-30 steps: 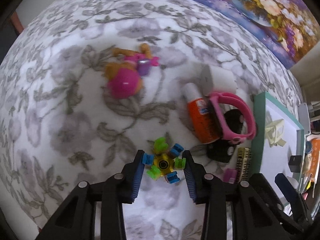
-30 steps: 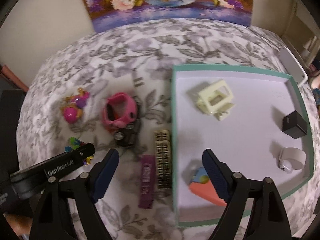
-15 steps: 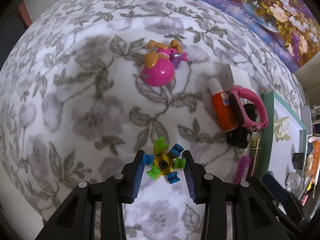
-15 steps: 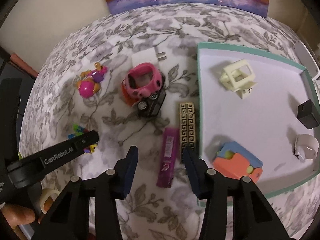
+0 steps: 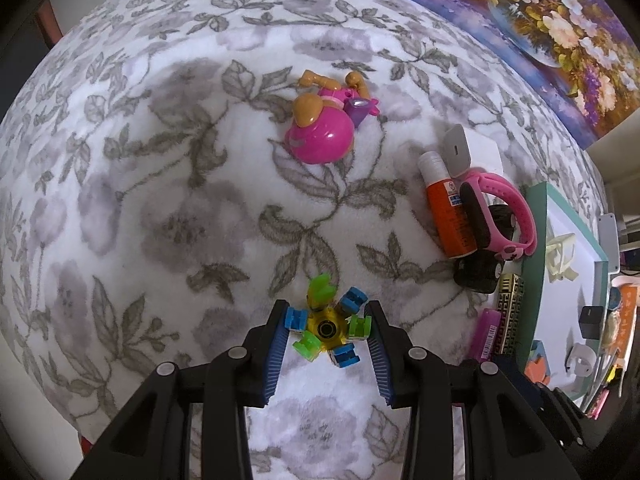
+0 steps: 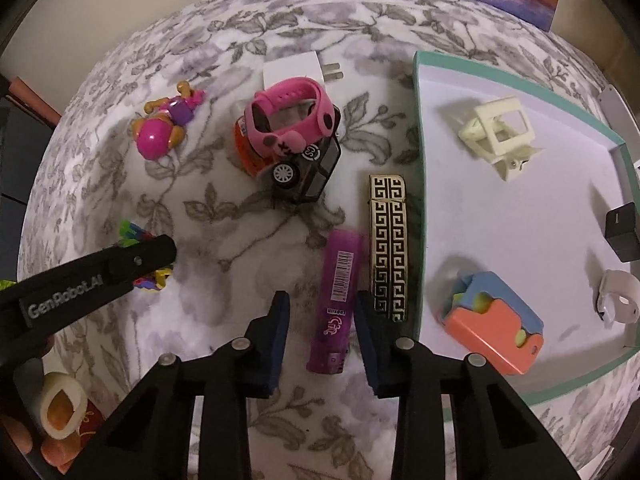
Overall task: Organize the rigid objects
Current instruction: 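Grasp the purple lighter with the right tool while the left tool holds the spinner, then carry the spinner toy and purple lighter over the tray with both tools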
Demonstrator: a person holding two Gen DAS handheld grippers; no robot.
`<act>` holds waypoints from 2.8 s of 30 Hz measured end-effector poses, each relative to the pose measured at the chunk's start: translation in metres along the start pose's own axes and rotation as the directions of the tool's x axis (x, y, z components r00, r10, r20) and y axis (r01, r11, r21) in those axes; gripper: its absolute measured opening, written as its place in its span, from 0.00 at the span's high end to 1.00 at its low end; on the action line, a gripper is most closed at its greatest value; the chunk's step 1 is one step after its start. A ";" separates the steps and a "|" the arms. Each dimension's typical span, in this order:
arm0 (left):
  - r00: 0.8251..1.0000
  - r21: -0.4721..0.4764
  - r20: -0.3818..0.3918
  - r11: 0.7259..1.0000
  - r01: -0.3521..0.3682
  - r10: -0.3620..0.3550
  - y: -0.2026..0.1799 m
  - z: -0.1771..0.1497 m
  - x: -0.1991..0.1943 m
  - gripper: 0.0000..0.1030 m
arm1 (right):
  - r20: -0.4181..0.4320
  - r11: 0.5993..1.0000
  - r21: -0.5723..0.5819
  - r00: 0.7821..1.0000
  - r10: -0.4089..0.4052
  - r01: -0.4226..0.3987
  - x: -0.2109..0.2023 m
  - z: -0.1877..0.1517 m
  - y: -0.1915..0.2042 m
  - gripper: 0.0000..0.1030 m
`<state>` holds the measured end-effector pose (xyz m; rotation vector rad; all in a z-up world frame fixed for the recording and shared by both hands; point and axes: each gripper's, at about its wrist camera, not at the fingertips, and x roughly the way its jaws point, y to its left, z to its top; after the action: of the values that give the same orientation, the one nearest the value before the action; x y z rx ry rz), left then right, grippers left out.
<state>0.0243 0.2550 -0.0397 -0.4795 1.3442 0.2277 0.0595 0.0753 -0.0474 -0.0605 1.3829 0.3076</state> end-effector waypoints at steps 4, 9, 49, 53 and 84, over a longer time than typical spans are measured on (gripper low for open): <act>1.000 -0.001 -0.006 1.000 -0.008 0.008 -0.003 0.004 0.004 0.60 | -0.003 1.000 -0.002 1.000 -0.002 0.002 0.004 0.003 0.002 0.75; 1.000 0.002 -0.006 1.000 -0.022 0.022 -0.008 0.006 0.011 0.60 | 0.000 0.999 -0.012 0.999 -0.038 0.038 0.011 0.008 0.005 0.78; 0.977 0.044 0.211 0.998 -0.036 0.026 -0.046 0.019 -0.041 0.61 | 0.176 1.000 0.012 0.984 0.016 -0.018 -0.050 0.010 -0.020 0.80; 0.964 0.084 0.267 0.996 -0.019 -0.004 -0.066 0.017 -0.058 0.61 | 0.207 0.994 0.105 0.978 0.006 -0.028 -0.062 0.009 -0.052 0.80; 0.962 0.517 0.248 0.856 -0.031 -0.114 -0.242 -0.048 -0.001 0.60 | 0.190 0.926 0.373 0.973 -0.133 0.053 -0.067 -0.010 -0.190 0.80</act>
<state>0.0853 0.0201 0.0032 -0.0159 1.0658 -0.1086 0.0868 -0.1214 -0.0107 0.2105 1.2004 -0.0288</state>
